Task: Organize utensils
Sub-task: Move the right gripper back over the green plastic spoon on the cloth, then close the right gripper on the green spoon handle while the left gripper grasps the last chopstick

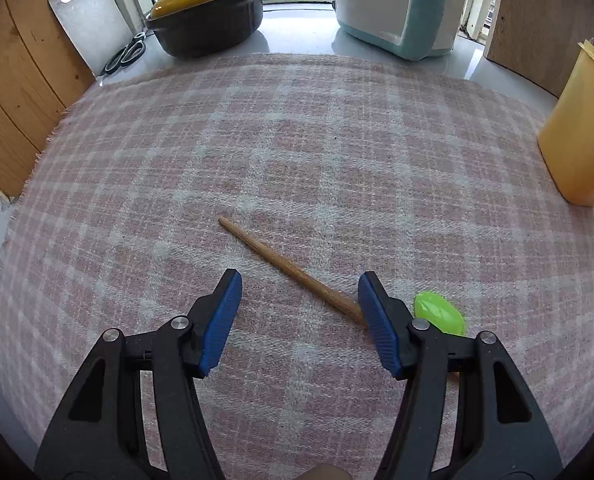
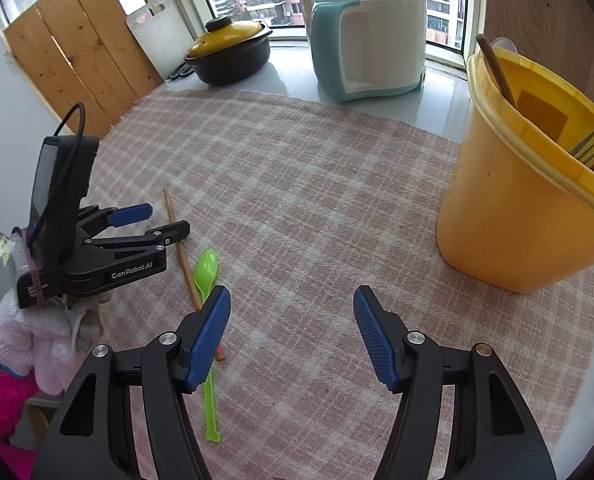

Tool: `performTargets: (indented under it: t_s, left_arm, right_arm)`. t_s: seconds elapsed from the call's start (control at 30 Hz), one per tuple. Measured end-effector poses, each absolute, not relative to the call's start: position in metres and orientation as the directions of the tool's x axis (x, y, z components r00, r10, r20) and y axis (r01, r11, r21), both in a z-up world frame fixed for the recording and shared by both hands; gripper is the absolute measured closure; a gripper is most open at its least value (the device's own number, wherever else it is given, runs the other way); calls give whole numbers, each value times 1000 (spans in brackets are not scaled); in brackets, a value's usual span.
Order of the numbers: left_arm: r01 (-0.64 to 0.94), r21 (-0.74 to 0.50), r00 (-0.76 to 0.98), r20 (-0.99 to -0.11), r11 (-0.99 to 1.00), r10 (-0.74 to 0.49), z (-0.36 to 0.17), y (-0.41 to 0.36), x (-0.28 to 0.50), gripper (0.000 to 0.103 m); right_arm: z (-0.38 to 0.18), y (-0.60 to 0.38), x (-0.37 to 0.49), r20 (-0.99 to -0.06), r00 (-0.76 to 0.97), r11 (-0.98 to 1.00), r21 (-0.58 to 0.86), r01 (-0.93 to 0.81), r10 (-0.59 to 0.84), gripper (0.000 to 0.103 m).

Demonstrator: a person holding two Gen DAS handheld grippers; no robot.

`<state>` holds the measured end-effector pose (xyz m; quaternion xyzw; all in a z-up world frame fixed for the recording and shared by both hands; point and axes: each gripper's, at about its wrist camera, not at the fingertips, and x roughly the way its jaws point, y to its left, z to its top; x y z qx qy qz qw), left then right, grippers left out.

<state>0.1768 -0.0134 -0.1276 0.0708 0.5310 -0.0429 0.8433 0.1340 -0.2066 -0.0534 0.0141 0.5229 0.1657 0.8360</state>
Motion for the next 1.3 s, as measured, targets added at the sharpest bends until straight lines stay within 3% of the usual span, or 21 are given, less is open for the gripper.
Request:
performTargets:
  t_s: [0.13, 0.3, 0.37, 0.5, 0.67, 0.87, 1.0, 1.07, 1.13, 1.2, 1.27, 1.3]
  left_arm:
    - [196, 147, 474, -880, 969, 37, -127, -21, 166, 41]
    - [257, 137, 474, -880, 957, -1, -127, -13, 152, 58]
    - [261, 108, 461, -887, 959, -26, -127, -6, 149, 67]
    - [236, 13, 428, -899, 972, -92, -126, 15, 150, 73]
    - [203, -93, 401, -900, 975, -169, -125, 36, 155, 82]
    - [199, -128, 396, -896, 972, -199, -123, 47, 153, 89]
    - [164, -163, 392, -894, 973, -216, -123, 58, 155, 89]
    - [137, -201, 383, -892, 970, -239, -123, 64, 157, 88]
    - [108, -227, 377, -892, 968, -251, -122, 70, 160, 86]
    - [88, -244, 379, -888, 966, -259, -121, 74, 163, 78]
    - [62, -236, 379, -893, 970, -241, -122, 76, 166, 57]
    - [56, -234, 377, -895, 971, -238, -122, 77, 168, 57]
  right_arm:
    - [-52, -214, 128, -868, 405, 948, 196, -250, 286, 40]
    - [-53, -209, 125, -869, 389, 940, 213, -266, 307, 40]
    - [-56, -202, 126, -871, 369, 932, 226, -283, 324, 45]
    - [-68, -182, 133, -878, 305, 906, 268, -327, 369, 50]
    - [-93, -153, 145, -900, 234, 896, 276, -348, 368, 69]
    - [-108, -119, 148, -921, 212, 885, 220, -410, 327, 76]
    - [-112, -96, 150, -937, 239, 882, 125, -455, 256, 79]
    - [-112, -88, 150, -942, 263, 877, 59, -478, 206, 88]
    - [-112, -85, 149, -946, 273, 869, 18, -494, 175, 88]
    - [-111, -88, 151, -947, 274, 868, 9, -497, 167, 88]
    - [-111, -93, 153, -947, 282, 870, -5, -493, 155, 88]
    - [-111, -96, 154, -947, 282, 873, -3, -488, 154, 88]
